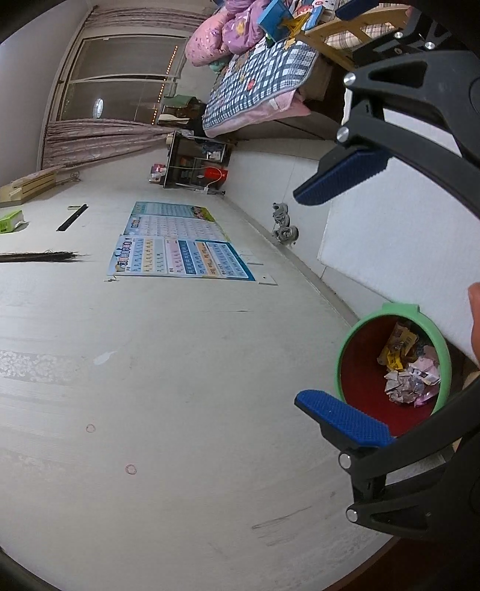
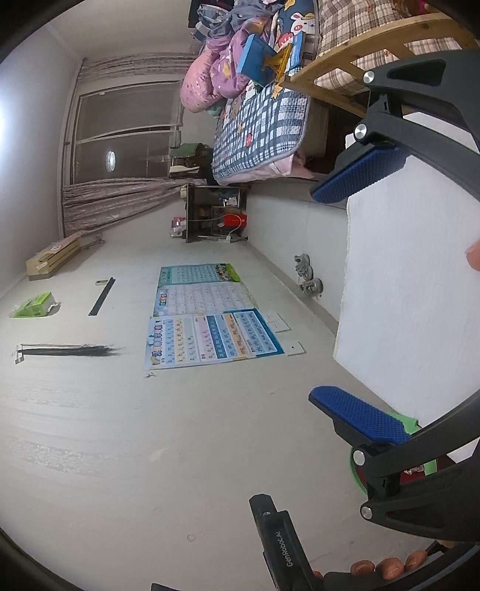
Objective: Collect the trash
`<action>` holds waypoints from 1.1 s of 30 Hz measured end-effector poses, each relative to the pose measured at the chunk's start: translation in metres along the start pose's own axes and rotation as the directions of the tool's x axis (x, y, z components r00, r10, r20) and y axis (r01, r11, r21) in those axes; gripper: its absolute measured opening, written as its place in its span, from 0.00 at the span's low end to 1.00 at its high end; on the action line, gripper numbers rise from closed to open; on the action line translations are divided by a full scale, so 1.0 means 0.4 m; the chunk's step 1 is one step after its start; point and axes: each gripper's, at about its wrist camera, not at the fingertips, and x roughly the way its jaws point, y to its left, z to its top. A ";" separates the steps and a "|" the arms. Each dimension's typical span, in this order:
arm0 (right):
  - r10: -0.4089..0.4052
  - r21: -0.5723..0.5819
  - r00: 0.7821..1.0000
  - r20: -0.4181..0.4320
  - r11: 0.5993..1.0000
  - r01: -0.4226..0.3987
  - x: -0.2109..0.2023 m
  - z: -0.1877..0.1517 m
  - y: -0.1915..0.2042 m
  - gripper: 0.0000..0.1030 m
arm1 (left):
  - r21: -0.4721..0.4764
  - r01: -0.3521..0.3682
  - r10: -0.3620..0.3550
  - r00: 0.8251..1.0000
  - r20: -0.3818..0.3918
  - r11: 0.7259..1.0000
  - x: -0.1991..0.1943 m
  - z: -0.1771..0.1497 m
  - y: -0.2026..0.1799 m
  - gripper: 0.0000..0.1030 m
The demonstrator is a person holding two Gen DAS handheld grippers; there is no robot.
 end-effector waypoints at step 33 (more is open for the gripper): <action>-0.039 -0.012 0.995 -0.094 0.999 0.038 0.022 -0.063 -0.032 0.93 | 0.011 -0.007 0.008 0.998 -0.064 1.000 0.020 -0.017 -0.008 0.95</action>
